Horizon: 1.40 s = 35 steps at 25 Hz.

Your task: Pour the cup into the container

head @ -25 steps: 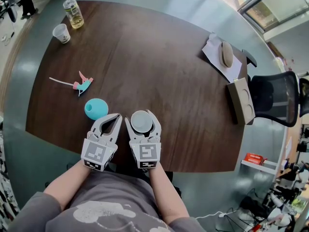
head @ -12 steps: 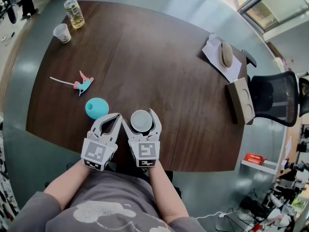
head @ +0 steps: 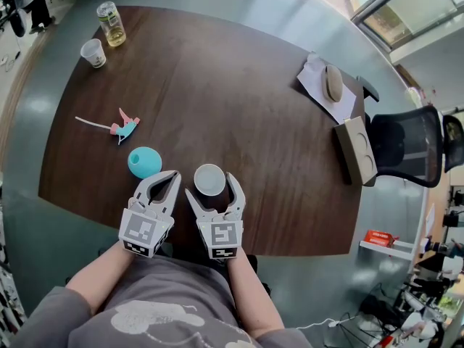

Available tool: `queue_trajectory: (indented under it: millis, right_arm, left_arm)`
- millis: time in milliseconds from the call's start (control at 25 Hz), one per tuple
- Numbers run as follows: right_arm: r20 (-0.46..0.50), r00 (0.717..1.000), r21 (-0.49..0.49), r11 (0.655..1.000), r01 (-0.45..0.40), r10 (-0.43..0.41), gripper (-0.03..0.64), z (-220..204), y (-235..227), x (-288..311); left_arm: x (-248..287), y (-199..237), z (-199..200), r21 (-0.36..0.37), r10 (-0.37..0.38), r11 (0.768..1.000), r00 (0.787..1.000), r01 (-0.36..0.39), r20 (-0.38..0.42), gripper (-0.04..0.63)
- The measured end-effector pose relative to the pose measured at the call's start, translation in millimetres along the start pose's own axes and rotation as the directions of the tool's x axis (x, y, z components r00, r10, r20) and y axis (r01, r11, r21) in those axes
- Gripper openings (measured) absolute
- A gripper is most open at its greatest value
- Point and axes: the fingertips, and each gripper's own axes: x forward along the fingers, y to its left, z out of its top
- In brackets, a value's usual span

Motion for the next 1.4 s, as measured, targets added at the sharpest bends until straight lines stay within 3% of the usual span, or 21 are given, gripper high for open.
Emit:
queue_trajectory:
  millis: [360, 480, 760, 880, 1000, 1120, 1280, 1400]
  right_arm:
    - [0.050, 0.998, -0.044, 0.998, 0.050, -0.048, 0.426, 22.2, -1.8, -39.1]
    - [0.132, 0.989, -0.081, 0.993, 0.081, -0.070, 0.426, 47.1, -3.2, -59.5]
    - [0.303, 0.951, -0.039, 0.997, 0.070, -0.055, 0.423, 116.5, -0.7, -86.3]
    - [0.344, 0.936, -0.027, 0.996, 0.087, -0.072, 0.302, 137.3, -1.0, -93.1]
    - [0.374, 0.923, 0.015, 0.996, 0.092, -0.091, 0.245, 152.6, -4.8, -97.0]
    - [0.397, 0.911, 0.072, 0.993, 0.096, -0.116, 0.136, 163.2, -10.9, -99.9]
    - [0.406, 0.908, 0.128, 0.990, 0.057, -0.105, 0.016, 171.5, -9.6, -97.0]
    - [0.393, 0.916, 0.110, 0.993, 0.038, -0.079, -0.011, 171.8, -1.5, -90.7]
  left_arm:
    - [-12.9, -7.8, 24.3, -0.004, -0.010, 1.000, 0.999, 0.010, 0.043, 0.008]
    - [-19.0, -11.3, 38.8, 0.003, -0.021, 1.000, 0.997, 0.021, 0.072, 0.008]
    - [-34.0, -13.0, 73.4, 0.016, -0.019, 1.000, 0.989, 0.017, 0.150, 0.008]
    - [-39.7, -11.8, 83.2, 0.020, -0.012, 1.000, 0.986, 0.009, 0.169, 0.008]
    - [-47.7, -8.3, 95.1, 0.014, 0.002, 1.000, 0.981, -0.005, 0.195, 0.008]
    - [-56.0, -5.0, 107.9, 0.013, 0.016, 1.000, 0.975, -0.020, 0.221, 0.008]
    - [-68.1, 2.5, 121.3, -0.017, 0.044, 0.999, 0.966, -0.041, 0.255, 0.008]
    - [-74.1, 4.0, 124.8, -0.024, 0.053, 0.999, 0.963, -0.049, 0.266, 0.008]
